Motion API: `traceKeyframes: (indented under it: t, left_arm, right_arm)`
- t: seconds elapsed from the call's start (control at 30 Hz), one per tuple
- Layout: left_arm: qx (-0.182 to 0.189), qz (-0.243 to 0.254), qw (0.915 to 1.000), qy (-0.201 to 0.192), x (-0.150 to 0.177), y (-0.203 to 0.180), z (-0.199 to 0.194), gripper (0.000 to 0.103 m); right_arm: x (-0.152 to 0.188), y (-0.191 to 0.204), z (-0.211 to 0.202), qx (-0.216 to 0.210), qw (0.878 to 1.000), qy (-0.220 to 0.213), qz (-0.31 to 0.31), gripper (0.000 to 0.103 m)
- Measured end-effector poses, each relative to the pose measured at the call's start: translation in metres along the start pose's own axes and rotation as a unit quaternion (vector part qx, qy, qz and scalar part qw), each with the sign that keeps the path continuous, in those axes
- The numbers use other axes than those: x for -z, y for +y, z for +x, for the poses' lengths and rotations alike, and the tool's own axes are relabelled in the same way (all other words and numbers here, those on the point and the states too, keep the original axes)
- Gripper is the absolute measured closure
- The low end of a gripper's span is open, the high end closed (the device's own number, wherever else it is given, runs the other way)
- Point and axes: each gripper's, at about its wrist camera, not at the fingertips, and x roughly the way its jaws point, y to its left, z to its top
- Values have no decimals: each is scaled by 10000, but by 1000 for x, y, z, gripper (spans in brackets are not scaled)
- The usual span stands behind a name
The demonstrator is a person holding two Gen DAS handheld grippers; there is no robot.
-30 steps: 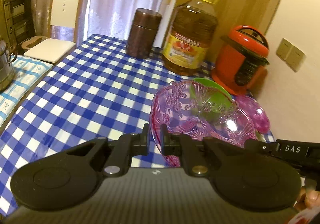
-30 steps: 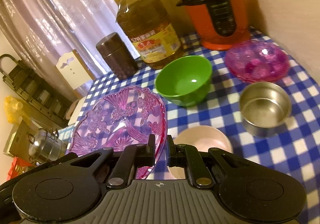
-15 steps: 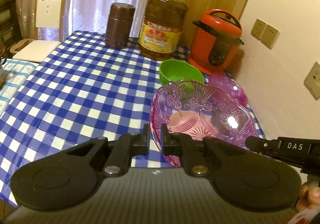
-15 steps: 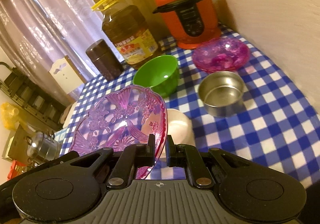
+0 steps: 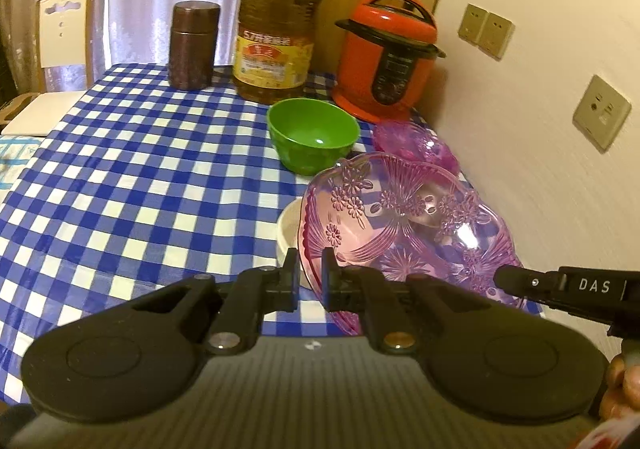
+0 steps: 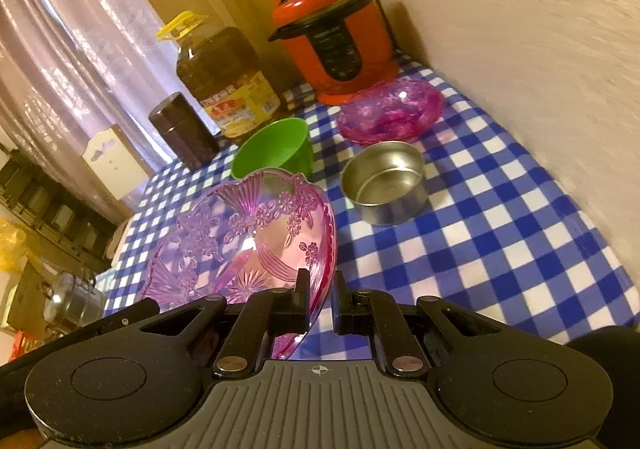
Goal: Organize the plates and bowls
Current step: 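Carry the second pink plate toward the stacked pink plates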
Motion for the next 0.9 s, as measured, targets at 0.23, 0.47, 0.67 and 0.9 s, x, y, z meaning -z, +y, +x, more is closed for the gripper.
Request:
traceKeyframes:
  t: [0.23,0.47,0.67,0.9]
  left_arm:
    - [88,160,9998,59,2,-16,4,94]
    - [166,252,9995,116,4,-29,9,94]
    - [223,279,9992,162,4,-36,14,93]
    - [305,345,9988,171,-1,-46,22,93]
  right_arm:
    - [-1,-16,-9,84,9999,-56,84,93]
    - [-1,-30,-15,149,9997,-93,188,93]
    - [-4,-38,-19,204,9995,-145,215,93]
    - [-10,-47,-20,286,9990,-215,277,93]
